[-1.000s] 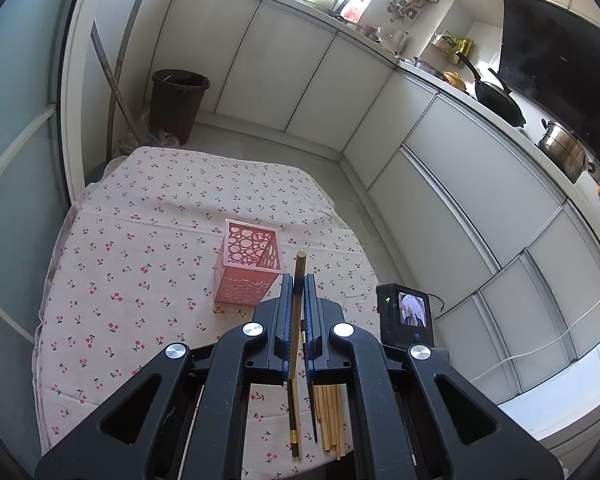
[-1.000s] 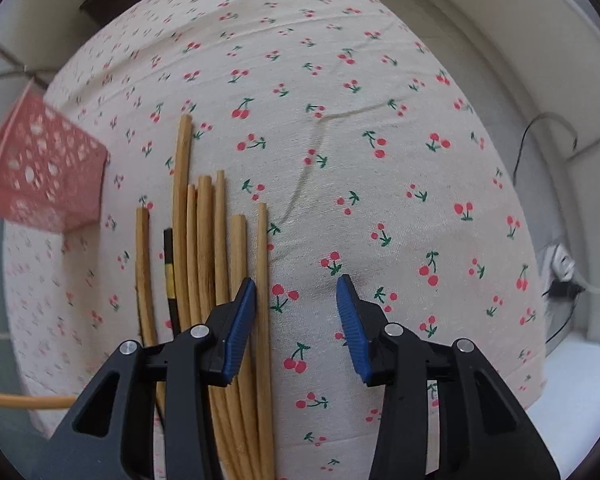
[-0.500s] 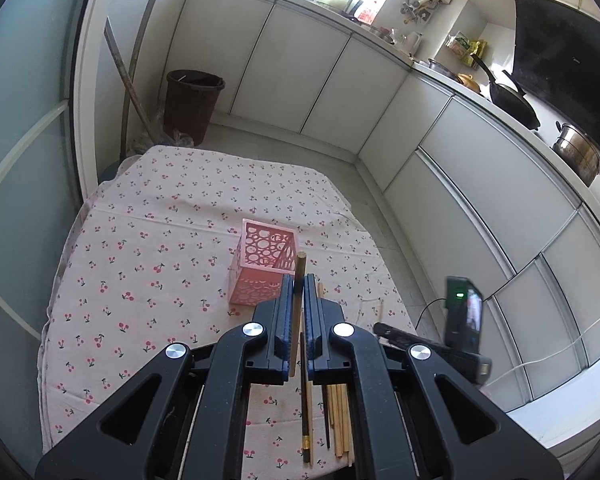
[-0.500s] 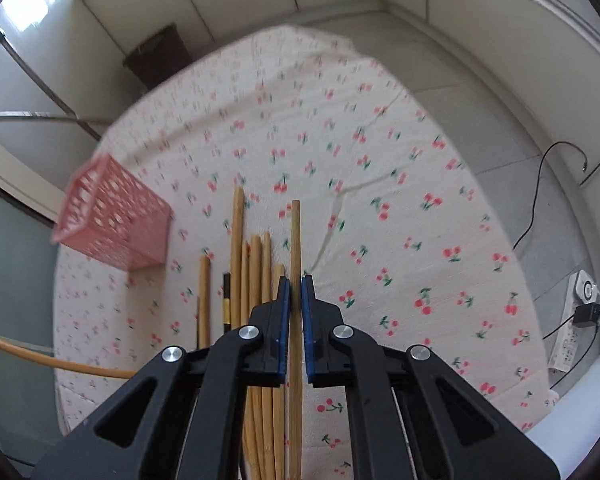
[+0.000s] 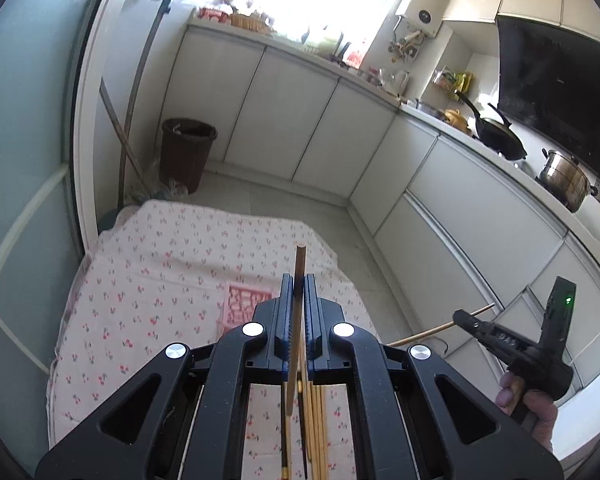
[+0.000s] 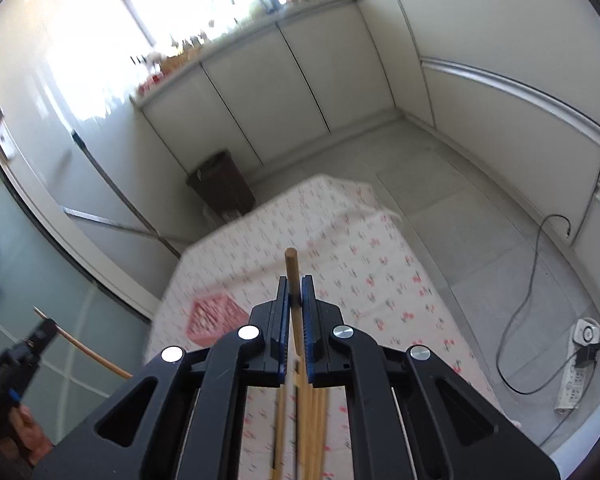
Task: Organize utensils
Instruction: 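Carry both held chopsticks upright over the pink basket with both grippers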
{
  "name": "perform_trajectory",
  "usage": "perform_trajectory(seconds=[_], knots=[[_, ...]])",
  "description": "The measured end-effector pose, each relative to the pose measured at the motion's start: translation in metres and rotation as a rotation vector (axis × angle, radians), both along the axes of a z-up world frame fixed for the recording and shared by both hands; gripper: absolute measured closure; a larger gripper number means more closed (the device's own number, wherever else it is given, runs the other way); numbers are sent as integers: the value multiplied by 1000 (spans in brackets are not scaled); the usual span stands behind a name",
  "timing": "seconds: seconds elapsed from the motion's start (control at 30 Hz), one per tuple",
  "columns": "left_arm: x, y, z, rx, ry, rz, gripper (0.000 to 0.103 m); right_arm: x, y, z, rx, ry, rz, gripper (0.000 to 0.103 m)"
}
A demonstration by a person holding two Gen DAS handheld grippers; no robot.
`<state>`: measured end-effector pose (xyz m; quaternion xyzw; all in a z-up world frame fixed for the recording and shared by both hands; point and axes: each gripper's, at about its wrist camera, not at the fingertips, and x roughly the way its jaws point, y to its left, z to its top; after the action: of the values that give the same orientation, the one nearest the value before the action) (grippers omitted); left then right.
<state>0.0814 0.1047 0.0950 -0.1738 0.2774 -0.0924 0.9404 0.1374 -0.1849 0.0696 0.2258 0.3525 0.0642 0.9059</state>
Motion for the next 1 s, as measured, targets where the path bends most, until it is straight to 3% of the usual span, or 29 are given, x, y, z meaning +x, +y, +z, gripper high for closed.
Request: perform_trajectory(seconds=[0.13, 0.33, 0.5, 0.77, 1.0], knots=[[12, -2, 33, 35, -67, 35, 98, 22, -2, 34, 61, -80, -19, 97], [42, 0, 55, 48, -116, 82, 98, 52, 8, 53, 139, -114, 11, 97], [75, 4, 32, 60, -96, 127, 97, 77, 26, 49, 155, -105, 39, 97], [116, 33, -31, -13, 91, 168, 92, 96, 57, 28, 139, -65, 71, 97], [94, 51, -23, -56, 54, 216, 82, 107, 80, 18, 117, -48, 83, 97]])
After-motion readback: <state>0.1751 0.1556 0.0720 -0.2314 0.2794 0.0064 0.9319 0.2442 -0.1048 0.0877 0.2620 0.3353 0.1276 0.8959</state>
